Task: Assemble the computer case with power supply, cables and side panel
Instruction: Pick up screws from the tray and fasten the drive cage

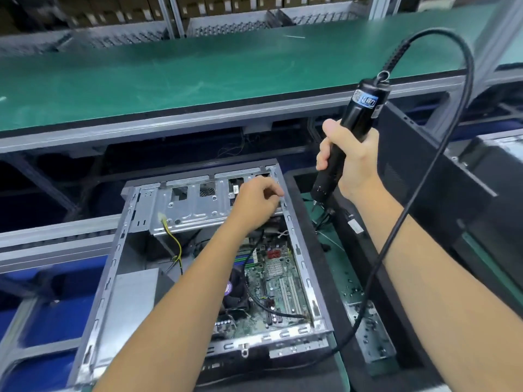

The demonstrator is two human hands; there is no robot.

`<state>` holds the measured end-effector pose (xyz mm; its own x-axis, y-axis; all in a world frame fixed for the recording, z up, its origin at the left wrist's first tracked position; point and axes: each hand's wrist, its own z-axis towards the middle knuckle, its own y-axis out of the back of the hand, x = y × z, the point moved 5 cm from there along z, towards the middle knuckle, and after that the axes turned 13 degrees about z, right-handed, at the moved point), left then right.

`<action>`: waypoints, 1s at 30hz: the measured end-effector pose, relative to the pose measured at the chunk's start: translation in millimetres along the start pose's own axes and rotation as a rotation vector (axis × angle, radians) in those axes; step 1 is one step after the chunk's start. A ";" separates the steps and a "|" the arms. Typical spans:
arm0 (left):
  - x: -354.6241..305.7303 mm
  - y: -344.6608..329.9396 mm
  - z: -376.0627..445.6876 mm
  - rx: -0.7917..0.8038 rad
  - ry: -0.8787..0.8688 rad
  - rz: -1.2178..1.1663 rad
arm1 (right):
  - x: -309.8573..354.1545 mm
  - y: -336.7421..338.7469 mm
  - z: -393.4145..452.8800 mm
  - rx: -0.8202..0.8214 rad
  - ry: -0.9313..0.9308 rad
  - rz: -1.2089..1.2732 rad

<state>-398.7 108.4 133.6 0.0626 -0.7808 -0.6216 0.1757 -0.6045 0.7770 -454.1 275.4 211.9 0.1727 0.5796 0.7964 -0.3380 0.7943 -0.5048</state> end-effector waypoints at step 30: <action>-64.0 -276.5 -36.1 0.640 0.320 0.662 | -53.9 209.8 -92.5 -0.068 -0.376 0.082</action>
<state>-415.8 331.2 -45.1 0.2369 -0.9709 0.0357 -0.5520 -0.1043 0.8273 -448.7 427.7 32.3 -0.2073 0.5445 0.8127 -0.2728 0.7656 -0.5826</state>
